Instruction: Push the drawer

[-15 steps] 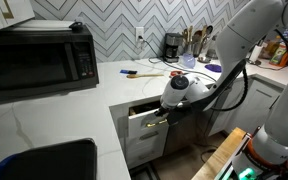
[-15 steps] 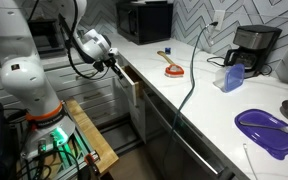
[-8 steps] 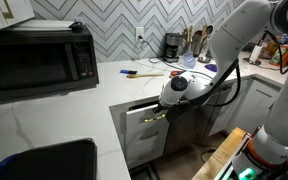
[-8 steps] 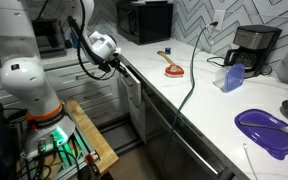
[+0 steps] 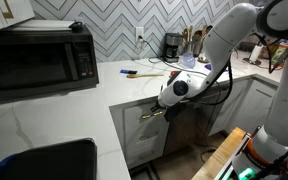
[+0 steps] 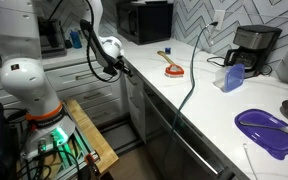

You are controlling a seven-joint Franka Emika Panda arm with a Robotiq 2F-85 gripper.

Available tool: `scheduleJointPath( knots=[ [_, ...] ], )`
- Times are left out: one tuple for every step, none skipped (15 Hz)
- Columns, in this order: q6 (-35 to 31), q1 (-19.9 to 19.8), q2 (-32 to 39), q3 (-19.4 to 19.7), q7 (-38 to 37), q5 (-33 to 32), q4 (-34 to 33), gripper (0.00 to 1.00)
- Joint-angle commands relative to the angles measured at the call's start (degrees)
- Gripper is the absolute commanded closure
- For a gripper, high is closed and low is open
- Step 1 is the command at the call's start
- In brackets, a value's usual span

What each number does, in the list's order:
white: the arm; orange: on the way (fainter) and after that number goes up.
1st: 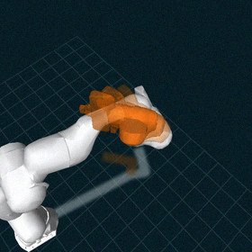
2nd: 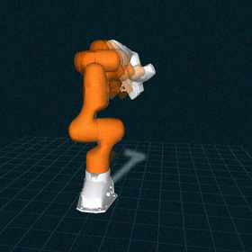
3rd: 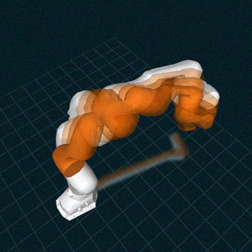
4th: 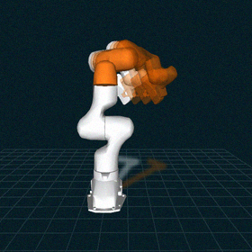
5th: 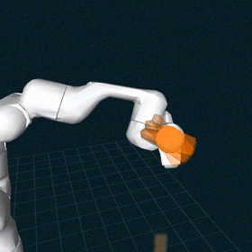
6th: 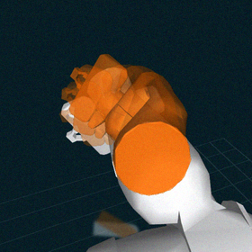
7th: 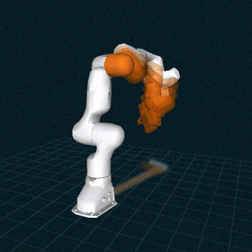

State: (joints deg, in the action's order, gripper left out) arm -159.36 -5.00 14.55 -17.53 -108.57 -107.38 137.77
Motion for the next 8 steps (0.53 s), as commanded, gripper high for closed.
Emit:
scheduleJointPath(
  knots=[
    [0.57, -0.48, 3.09, -0.39, -9.73, -11.52, -3.42, 1.0],
    [0.96, -0.56, 3.57, -0.57, -12.1, -14.24, -3.75, 1.0],
    [1.58, -0.56, 3.96, -0.81, -14.52, -16.93, -3.79, 1.0],
    [1.87, -0.6, 4.36, -0.98, -16.66, -19.28, -3.85, 1.0],
    [2.76, -0.56, 4.63, -1.22, -19.2, -21.83, -3.83, 1.0],
    [3.42, -0.54, 4.97, -1.39, -21.17, -23.83, -3.83, 1.0],
    [4.51, -0.53, 5.15, -1.69, -23.61, -25.97, -3.81, 1.0],
    [5.4, -0.57, 5.29, -1.93, -25.79, -27.6, -3.78, 1.0]
  ],
)
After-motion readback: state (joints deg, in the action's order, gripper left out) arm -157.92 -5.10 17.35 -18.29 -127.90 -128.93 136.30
